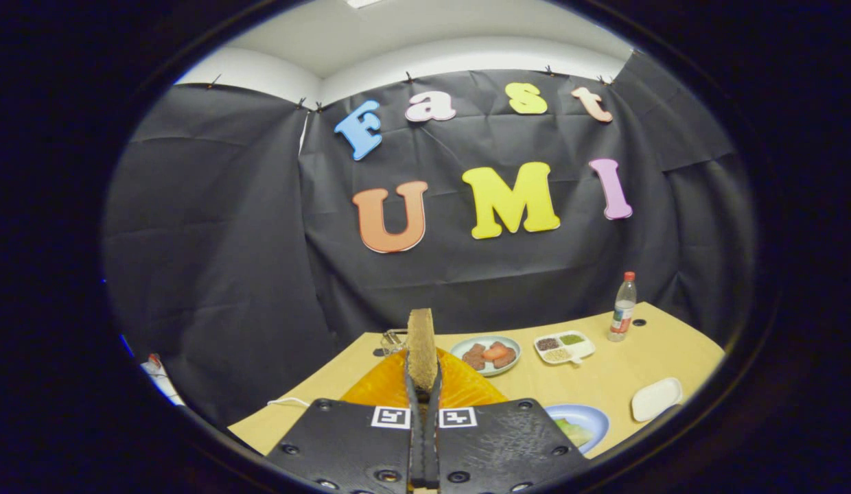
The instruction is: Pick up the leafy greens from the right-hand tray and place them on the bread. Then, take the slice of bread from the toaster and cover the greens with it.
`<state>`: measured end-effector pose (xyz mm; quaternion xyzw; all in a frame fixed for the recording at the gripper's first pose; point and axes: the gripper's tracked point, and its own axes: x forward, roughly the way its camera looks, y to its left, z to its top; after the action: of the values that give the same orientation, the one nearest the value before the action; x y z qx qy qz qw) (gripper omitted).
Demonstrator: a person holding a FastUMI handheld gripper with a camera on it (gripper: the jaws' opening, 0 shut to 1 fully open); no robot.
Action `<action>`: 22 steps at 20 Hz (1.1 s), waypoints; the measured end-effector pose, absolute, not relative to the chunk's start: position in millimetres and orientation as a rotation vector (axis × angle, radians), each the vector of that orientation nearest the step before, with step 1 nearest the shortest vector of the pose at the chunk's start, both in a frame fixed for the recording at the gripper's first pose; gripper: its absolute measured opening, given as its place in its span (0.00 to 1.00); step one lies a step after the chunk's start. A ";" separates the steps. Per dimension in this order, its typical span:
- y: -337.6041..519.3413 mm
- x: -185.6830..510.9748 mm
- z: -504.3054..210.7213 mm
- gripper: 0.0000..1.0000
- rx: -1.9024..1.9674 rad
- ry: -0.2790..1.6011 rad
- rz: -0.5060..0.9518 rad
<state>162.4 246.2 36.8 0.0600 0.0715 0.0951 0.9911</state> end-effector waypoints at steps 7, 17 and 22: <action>168.8 160.8 -15.7 0.01 0.130 0.188 0.095; 137.1 177.2 -118.7 0.01 0.280 0.358 0.070; 113.4 177.2 -141.9 0.01 0.423 0.390 0.058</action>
<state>177.2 113.4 -141.9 0.2085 0.1925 0.0285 0.9585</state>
